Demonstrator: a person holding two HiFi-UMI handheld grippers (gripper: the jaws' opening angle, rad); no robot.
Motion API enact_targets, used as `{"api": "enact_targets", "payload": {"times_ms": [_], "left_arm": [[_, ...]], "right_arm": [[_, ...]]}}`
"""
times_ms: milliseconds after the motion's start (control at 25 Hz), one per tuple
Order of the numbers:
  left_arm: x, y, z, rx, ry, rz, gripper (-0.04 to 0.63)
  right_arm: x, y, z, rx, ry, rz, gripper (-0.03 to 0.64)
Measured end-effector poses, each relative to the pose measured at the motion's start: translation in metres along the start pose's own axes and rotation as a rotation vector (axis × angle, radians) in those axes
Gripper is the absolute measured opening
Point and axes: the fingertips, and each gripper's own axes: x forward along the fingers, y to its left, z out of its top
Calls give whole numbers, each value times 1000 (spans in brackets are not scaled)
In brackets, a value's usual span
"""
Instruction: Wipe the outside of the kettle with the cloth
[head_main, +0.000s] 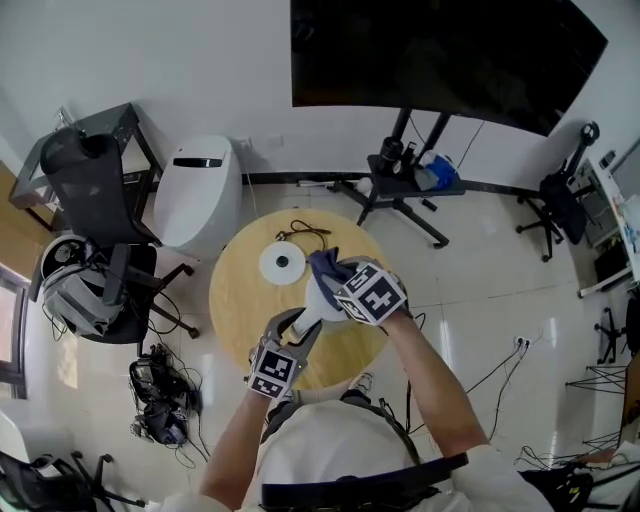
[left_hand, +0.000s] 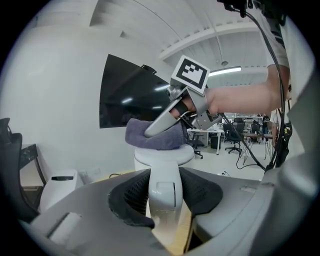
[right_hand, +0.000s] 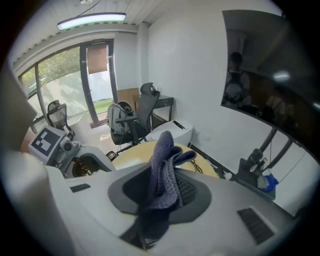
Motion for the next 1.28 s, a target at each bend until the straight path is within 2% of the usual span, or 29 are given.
{"api": "enact_targets", "payload": {"times_ms": [160, 320, 480, 640, 720, 840, 960, 1120, 1280], "left_arm": [[0, 1, -1, -11, 4, -11, 170], [-2, 1, -1, -10, 12, -22, 170], [0, 1, -1, -11, 22, -42, 170], [0, 0, -1, -9, 26, -67, 170], [1, -2, -2, 2, 37, -74, 170], [1, -3, -3, 18, 53, -77, 170], [1, -1, -3, 21, 54, -79, 170], [1, -1, -4, 22, 58, -82, 169], [0, 1, -4, 21, 88, -74, 170]], "right_arm": [[-21, -32, -23, 78, -7, -97, 97], [-48, -23, -49, 111, -2, -132, 97], [-59, 22, -54, 66, 22, -79, 97], [-42, 70, -31, -9, 53, 25, 97], [-28, 80, -17, -54, 54, 49, 97], [-11, 71, -1, -76, 42, 33, 97], [-9, 39, 1, 14, -3, -48, 97], [-44, 3, -21, 156, -117, -218, 97], [-91, 28, -39, 309, -303, -169, 97]]}}
